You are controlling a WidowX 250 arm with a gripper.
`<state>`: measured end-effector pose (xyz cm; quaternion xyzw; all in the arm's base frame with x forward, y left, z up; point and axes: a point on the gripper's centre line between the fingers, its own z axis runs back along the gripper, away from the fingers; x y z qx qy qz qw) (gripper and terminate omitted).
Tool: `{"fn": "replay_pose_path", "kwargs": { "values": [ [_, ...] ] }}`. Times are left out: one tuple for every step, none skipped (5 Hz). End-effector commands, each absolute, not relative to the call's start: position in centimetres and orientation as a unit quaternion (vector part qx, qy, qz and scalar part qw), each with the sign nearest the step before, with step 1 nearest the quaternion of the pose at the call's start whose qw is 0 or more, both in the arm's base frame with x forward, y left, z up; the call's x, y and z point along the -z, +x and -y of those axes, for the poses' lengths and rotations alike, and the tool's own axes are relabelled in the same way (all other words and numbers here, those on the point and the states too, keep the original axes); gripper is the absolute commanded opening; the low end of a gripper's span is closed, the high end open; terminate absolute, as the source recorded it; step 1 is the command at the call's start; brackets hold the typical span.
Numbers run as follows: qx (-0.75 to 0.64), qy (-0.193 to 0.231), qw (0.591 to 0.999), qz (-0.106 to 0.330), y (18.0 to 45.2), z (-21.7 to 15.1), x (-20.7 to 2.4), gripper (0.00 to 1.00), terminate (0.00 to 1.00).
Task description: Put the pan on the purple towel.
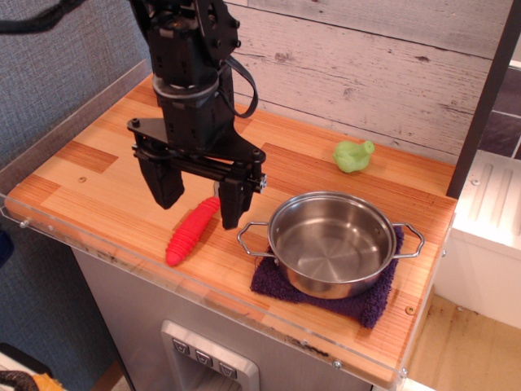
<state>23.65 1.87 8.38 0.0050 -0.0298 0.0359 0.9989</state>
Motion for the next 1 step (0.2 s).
{"fn": "replay_pose_path", "kwargs": {
  "values": [
    [-0.041, 0.007, 0.998, 0.044, 22.66, -2.29, -9.55, 1.00, 1.00]
  ]
}}
